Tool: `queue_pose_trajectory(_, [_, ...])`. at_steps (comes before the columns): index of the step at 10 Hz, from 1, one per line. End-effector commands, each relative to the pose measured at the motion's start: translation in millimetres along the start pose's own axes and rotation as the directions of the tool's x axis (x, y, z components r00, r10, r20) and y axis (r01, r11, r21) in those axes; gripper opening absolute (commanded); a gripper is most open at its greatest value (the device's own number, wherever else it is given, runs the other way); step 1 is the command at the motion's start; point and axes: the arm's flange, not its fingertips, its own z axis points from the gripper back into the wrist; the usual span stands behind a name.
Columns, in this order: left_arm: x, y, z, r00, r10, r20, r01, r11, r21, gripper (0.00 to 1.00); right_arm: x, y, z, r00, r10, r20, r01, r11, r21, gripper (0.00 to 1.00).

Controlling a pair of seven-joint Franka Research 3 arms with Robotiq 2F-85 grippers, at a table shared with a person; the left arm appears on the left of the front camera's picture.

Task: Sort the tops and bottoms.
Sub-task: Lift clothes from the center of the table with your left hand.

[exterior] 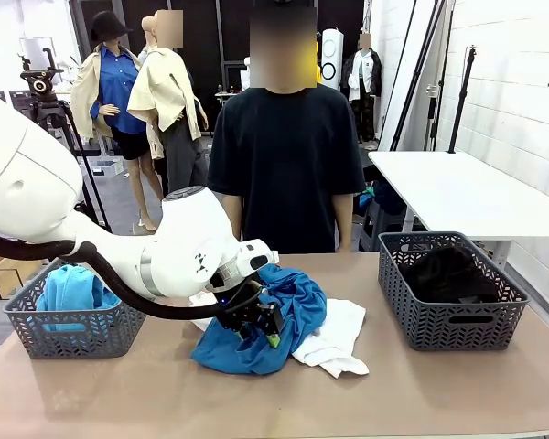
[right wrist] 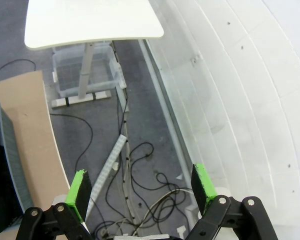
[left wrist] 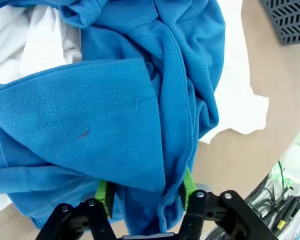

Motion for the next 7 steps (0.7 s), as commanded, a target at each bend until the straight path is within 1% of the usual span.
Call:
queue_pose_trajectory(1, [-1.9, -3.7, 2.6, 1.0, 0.016, 0.008, -0.016, 1.0, 0.018, 0.02, -1.9, 1.2, -1.2, 1.0, 0.013, -0.005, -0.013, 1.0, -0.002, 1.0])
queue_pose_trajectory(2, [-1.7, -4.6, 5.5, 1.0, 0.013, 0.007, -0.014, 1.0, 0.022, 0.0, -1.9, 1.2, -1.2, 1.0, 0.013, -0.005, -0.013, 1.0, -0.002, 1.0])
queue_pose_trajectory(4, [0.2, -4.9, 14.6, 1.0, 0.018, 0.013, -0.018, 1.0, 0.015, 0.0, -1.9, 1.2, -1.2, 1.0, 0.013, -0.005, -0.013, 1.0, -0.002, 1.0])
queue_pose_trajectory(5, [1.7, -4.6, 20.1, 1.0, 0.026, -0.007, -0.025, 0.999, 0.024, 0.0, -1.9, 1.2, -1.2, 1.0, 0.013, -0.005, -0.013, 1.0, -0.002, 1.0])
queue_pose_trajectory(7, [8.6, -6.2, 38.2, 0.999, 0.03, 0.019, -0.03, 1.0, 0.0, 0.0, -1.9, 1.2, -1.2, 1.0, 0.013, -0.005, -0.013, 1.0, -0.002, 1.0])
